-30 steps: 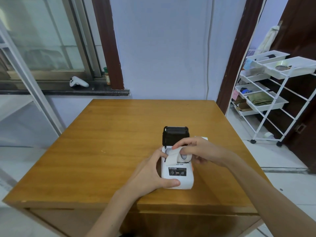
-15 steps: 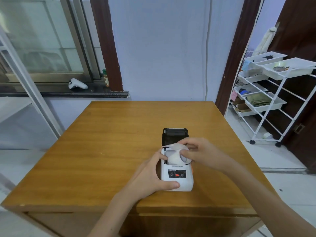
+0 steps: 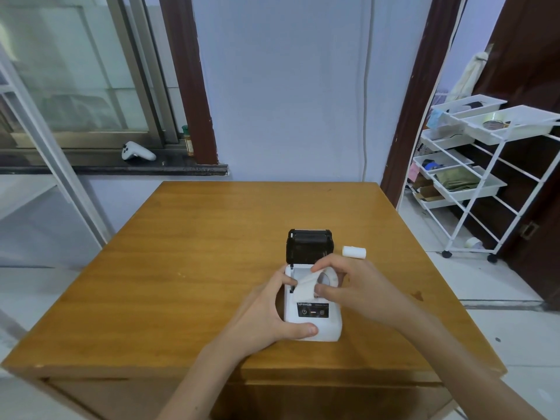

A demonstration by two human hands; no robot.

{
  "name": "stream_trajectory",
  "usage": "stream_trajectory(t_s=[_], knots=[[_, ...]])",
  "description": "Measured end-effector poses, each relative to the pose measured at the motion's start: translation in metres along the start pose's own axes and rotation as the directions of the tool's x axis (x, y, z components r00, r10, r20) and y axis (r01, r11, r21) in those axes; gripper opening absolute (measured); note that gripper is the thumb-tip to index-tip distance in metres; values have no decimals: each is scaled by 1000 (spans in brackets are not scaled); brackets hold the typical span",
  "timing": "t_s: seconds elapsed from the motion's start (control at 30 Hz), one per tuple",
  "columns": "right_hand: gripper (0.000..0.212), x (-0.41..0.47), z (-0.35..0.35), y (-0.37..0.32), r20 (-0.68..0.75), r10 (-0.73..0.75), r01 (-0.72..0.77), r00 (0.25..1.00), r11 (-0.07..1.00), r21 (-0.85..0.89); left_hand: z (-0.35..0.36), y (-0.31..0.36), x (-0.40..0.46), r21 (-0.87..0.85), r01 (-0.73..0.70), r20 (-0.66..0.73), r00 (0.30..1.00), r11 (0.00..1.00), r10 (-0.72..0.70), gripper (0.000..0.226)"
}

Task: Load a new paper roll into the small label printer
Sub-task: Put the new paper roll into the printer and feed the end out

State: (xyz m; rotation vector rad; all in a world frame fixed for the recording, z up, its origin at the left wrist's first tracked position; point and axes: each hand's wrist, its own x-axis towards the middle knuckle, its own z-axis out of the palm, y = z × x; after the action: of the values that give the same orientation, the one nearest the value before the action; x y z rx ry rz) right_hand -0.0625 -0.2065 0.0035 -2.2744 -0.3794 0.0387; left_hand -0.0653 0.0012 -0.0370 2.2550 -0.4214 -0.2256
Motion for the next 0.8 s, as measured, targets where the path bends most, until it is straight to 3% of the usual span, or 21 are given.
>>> stream_trajectory(t_s=[0.2,0.33,0.57,0.7,0.8], knots=[[24,-2,0,3,32,33,-34,999,998,52,-1,1,0,-13,-14,-5,1000,1000,14,73],[22,-1,-3,-4,79,61,-77,995,974,215,-2,2,-1,-33,-29,-11,1000,999,29,67],[9,9,12,2,-43,62,-58,997,995,85,-2,2,-1,-26,-25,-7,1000,999,25,70],[10,8,9,6,31,115,-119,993,945,305,-1,1,0,-3,-23,-5,1000,1000,23,71],[11,9,9,6,37,112,-118,993,937,328,-1,-1,0,-1,-20,-7,1000,1000,20,72]])
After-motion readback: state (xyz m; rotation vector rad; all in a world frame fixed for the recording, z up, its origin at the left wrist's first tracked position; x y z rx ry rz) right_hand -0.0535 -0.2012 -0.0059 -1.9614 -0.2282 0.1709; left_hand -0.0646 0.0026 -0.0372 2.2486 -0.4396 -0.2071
